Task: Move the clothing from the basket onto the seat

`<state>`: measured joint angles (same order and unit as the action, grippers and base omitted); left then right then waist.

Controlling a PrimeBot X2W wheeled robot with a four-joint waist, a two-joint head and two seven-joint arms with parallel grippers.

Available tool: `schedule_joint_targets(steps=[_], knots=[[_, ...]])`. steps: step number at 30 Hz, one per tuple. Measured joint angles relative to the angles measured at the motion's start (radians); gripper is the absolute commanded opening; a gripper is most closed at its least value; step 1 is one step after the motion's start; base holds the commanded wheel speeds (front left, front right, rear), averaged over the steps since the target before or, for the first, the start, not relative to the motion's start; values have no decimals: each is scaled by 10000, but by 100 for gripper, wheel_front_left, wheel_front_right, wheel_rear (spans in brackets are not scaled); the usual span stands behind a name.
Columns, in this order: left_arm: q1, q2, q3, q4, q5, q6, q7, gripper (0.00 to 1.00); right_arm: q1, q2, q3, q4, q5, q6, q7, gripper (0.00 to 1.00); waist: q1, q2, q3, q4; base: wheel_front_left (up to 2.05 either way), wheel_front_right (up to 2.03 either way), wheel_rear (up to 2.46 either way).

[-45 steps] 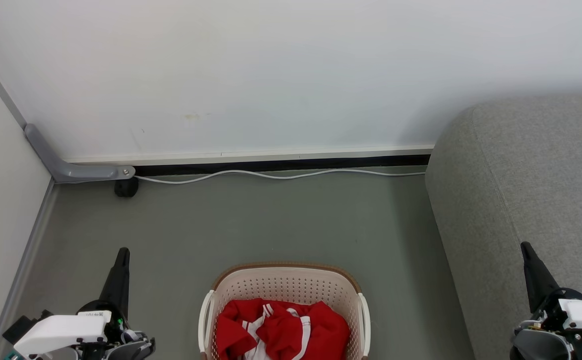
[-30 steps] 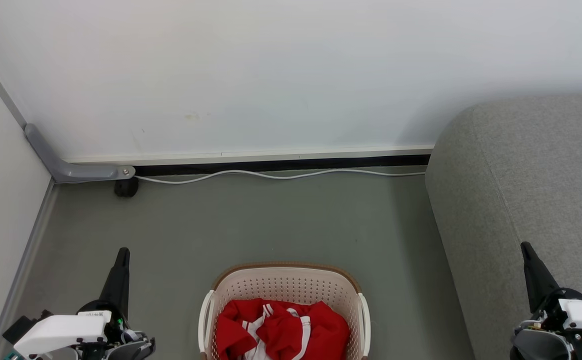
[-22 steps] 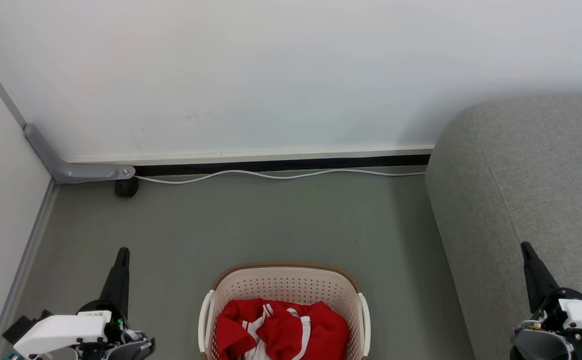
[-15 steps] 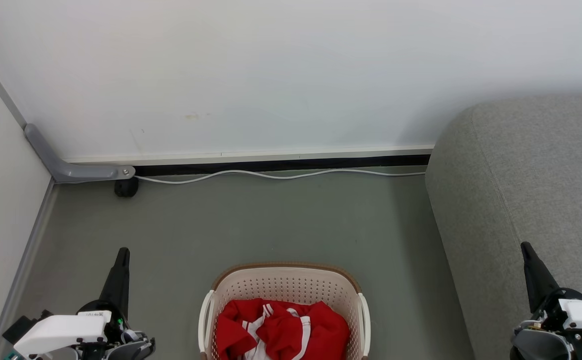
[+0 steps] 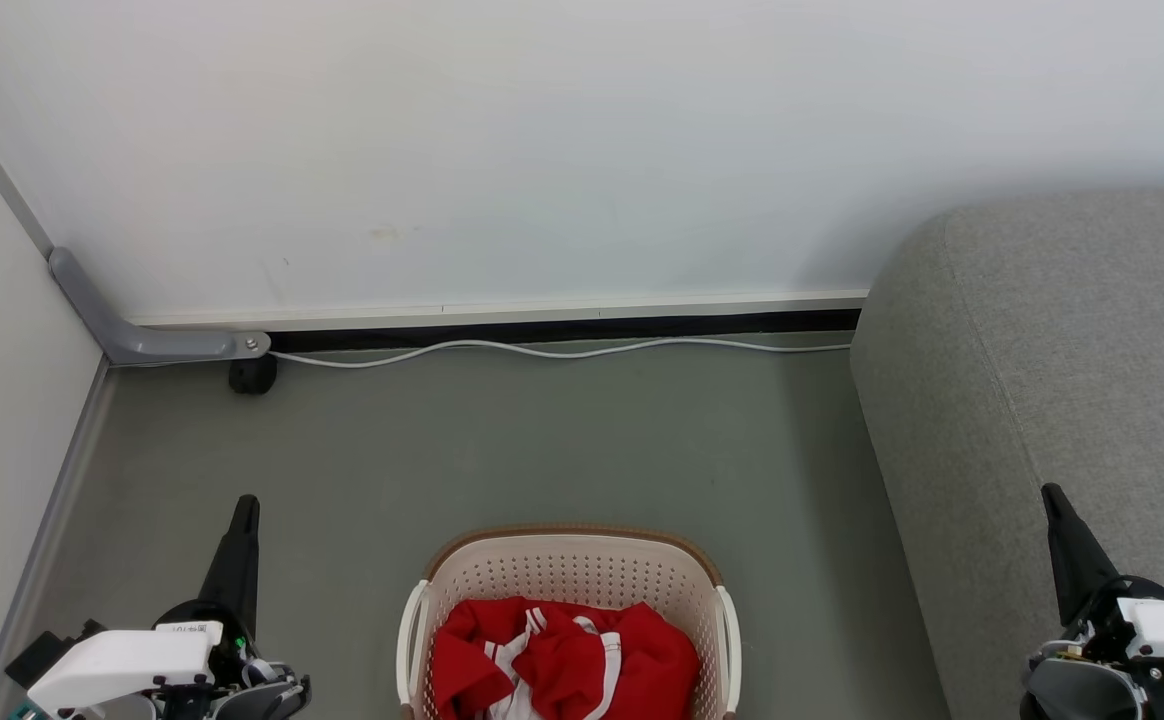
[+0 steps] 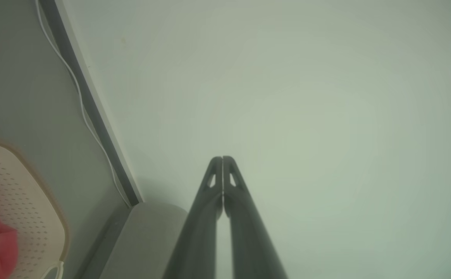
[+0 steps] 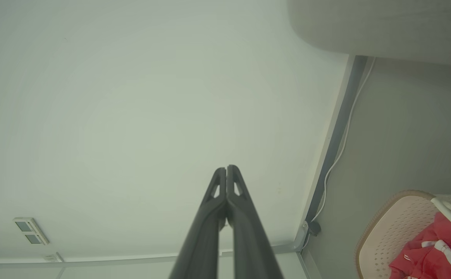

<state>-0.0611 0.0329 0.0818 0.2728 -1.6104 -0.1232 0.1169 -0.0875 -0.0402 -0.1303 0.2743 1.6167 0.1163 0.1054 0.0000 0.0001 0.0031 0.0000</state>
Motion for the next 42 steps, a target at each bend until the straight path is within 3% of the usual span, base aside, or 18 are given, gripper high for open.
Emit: schedule_joint_targets(steps=[42], knots=[[0,0,0,0,0,0,0,0,0,2,-4,0,-2,2,0,0,0,0,0,0,0,0,0]])
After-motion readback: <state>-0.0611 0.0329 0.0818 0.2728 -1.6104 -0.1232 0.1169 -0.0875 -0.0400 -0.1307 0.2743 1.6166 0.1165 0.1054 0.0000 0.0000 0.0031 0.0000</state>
